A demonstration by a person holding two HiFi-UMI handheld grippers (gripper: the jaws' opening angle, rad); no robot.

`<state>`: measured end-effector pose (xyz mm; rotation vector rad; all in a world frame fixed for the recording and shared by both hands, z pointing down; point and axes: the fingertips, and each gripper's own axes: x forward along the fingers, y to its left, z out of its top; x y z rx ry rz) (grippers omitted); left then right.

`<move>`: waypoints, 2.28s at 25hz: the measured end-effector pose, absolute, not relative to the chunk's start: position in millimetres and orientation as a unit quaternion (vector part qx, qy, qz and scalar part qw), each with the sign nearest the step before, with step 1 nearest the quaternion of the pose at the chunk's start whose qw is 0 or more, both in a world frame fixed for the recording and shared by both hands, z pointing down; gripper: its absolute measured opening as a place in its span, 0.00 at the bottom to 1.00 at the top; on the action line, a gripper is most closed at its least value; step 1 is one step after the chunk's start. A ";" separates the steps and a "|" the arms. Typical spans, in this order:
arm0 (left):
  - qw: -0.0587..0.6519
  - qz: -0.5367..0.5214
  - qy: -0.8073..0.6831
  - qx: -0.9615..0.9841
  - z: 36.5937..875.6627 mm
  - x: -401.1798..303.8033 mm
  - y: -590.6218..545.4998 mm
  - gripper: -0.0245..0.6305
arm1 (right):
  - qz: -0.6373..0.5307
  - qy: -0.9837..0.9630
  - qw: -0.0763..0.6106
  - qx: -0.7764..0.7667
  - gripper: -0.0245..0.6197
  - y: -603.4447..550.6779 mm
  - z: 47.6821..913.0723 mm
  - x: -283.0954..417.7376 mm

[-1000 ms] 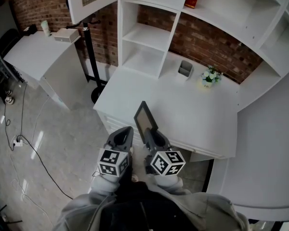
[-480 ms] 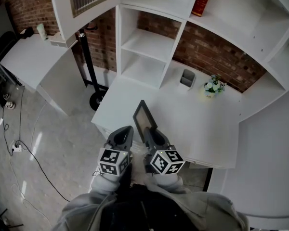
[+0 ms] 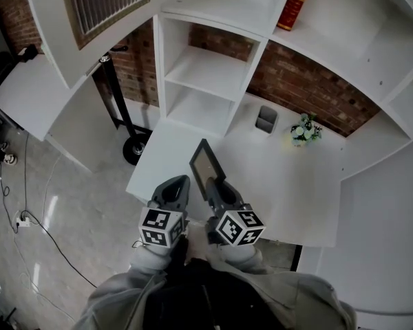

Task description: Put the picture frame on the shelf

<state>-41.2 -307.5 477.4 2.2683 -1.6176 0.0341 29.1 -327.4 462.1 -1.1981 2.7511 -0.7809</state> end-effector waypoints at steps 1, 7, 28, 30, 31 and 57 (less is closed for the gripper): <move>0.179 0.013 -0.569 0.802 477.6 -41.6 -312.4 0.04 | -0.253 0.886 0.022 -0.388 0.13 -332.6 461.8 28.6; 0.184 0.012 -0.555 0.811 480.0 -43.8 -343.6 0.04 | -0.282 0.870 0.042 -0.401 0.13 -361.0 466.1 30.5; 0.180 0.032 -0.526 0.831 501.2 -72.4 -432.3 0.04 | -0.381 0.806 0.102 -0.441 0.13 -453.2 493.8 10.0; 0.178 0.036 -0.526 0.831 504.1 -78.1 -441.4 0.04 | -0.389 0.799 0.109 -0.446 0.13 -462.5 498.2 7.0; 0.178 0.037 -0.527 0.830 505.5 -81.1 -446.2 0.04 | -0.391 0.796 0.113 -0.448 0.13 -467.3 499.5 4.9; 0.186 0.057 -0.563 0.803 544.6 -155.4 -568.0 0.04 | -0.464 0.717 0.232 -0.465 0.13 -583.1 557.8 -44.6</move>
